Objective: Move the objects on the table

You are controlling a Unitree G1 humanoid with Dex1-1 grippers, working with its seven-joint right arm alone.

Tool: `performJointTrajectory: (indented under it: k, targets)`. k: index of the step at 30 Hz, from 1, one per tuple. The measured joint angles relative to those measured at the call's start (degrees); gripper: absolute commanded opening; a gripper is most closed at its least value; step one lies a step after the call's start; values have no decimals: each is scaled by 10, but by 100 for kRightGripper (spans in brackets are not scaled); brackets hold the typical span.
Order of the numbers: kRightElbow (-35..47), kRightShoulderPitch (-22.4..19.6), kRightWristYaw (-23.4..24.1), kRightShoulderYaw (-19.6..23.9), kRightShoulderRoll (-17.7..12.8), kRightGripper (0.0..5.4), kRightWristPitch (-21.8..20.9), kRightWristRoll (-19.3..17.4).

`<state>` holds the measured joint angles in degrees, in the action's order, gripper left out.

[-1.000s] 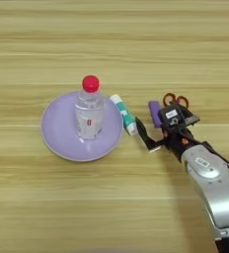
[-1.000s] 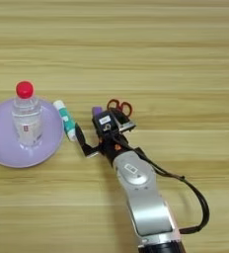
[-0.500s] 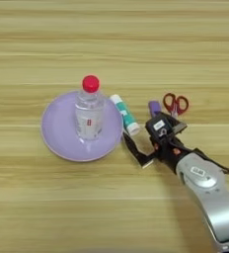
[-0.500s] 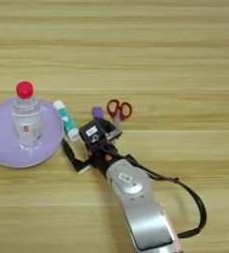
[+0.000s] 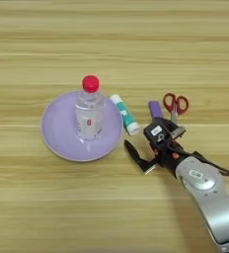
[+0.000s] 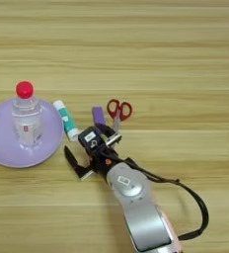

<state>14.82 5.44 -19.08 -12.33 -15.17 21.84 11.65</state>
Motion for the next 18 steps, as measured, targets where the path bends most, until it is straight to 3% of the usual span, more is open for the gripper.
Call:
performJointTrajectory:
  k: [18]
  targets:
    - [-88, -45, 16, 1, 28, 539, -51, -5]
